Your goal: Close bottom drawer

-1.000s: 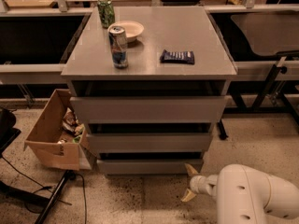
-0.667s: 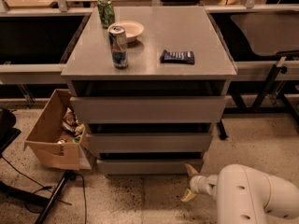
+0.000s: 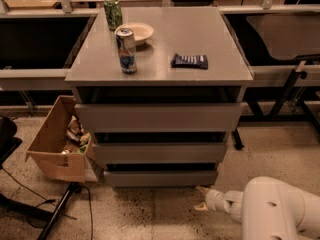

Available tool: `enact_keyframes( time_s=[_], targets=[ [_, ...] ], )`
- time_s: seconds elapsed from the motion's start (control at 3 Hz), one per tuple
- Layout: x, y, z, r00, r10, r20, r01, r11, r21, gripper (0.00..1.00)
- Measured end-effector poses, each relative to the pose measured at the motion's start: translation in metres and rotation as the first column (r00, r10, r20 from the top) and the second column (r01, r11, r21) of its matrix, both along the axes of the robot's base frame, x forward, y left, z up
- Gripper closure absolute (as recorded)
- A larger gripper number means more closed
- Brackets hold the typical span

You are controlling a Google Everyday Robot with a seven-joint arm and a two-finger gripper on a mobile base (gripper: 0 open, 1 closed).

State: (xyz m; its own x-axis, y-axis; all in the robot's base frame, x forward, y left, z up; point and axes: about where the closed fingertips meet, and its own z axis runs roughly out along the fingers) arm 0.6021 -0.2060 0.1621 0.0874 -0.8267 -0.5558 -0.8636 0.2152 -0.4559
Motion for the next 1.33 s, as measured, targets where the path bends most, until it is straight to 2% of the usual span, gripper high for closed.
enact_keyframes(
  time_s=[0.33, 0.67, 1.0, 1.33],
  targets=[
    [-0.068, -0.031, 0.042, 0.9996, 0.028, 0.011, -0.027, 0.997, -0.074, 0.73],
    [-0.120, -0.084, 0.101, 0.9998, 0.009, 0.016, -0.007, 0.986, -0.164, 0.96],
    [-0.182, -0.110, 0.172, 0.9992, -0.012, 0.037, 0.017, 0.988, -0.153, 1.00],
    [-0.228, -0.113, 0.246, 0.9970, -0.033, 0.070, 0.041, 0.992, -0.120, 1.00]
  ],
)
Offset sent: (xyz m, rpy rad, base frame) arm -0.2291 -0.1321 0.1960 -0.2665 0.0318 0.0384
